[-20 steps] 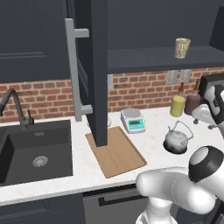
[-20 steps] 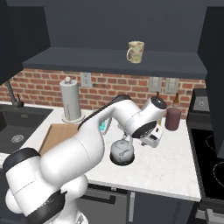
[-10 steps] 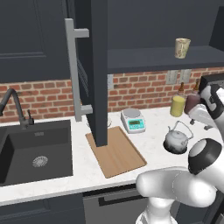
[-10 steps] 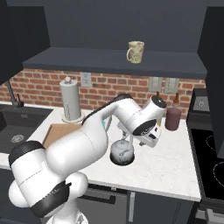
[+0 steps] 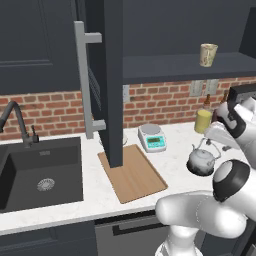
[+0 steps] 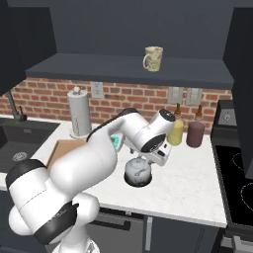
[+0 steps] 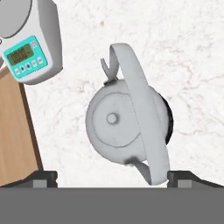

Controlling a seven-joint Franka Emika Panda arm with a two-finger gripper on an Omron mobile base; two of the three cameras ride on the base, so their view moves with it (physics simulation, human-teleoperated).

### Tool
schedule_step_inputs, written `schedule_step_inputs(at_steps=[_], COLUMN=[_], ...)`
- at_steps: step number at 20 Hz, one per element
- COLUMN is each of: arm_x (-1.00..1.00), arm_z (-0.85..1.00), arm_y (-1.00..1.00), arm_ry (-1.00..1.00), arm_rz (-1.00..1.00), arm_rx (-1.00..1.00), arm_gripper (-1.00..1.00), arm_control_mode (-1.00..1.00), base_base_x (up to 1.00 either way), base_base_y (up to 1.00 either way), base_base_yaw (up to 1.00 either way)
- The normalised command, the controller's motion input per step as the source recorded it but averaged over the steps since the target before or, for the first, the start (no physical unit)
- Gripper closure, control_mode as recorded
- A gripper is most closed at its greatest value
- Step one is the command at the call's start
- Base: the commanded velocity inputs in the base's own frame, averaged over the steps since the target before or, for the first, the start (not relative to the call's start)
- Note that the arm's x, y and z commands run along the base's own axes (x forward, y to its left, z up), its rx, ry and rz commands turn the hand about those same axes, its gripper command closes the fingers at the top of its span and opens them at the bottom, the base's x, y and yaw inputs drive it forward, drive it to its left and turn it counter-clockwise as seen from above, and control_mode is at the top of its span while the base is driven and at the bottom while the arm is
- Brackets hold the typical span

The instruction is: Pick the kettle from the counter and place it on the tray. Then pick the mug from the cabinet and place it on the tray. Then close the cabinet doors.

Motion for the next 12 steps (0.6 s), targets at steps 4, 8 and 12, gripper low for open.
schedule_step_inputs(at_steps=[4,8,12], arm_x=[0.28,0.29,0.22], arm_z=[-0.21,-0.07,-0.10], arm_y=[-0.15,-0.42,-0.31], arm_ry=[0.00,0.00,0.02], arm_rz=[0.00,0.00,0.00], arm_rx=[0.00,0.01,0.00], arm_gripper=[-1.00,-1.00,-1.00], arm_control_mode=[-1.00,-1.00,-1.00], base_base_x=[0.00,0.00,0.00], base_base_y=[0.00,0.00,0.00], base_base_yaw=[0.00,0.00,0.00])
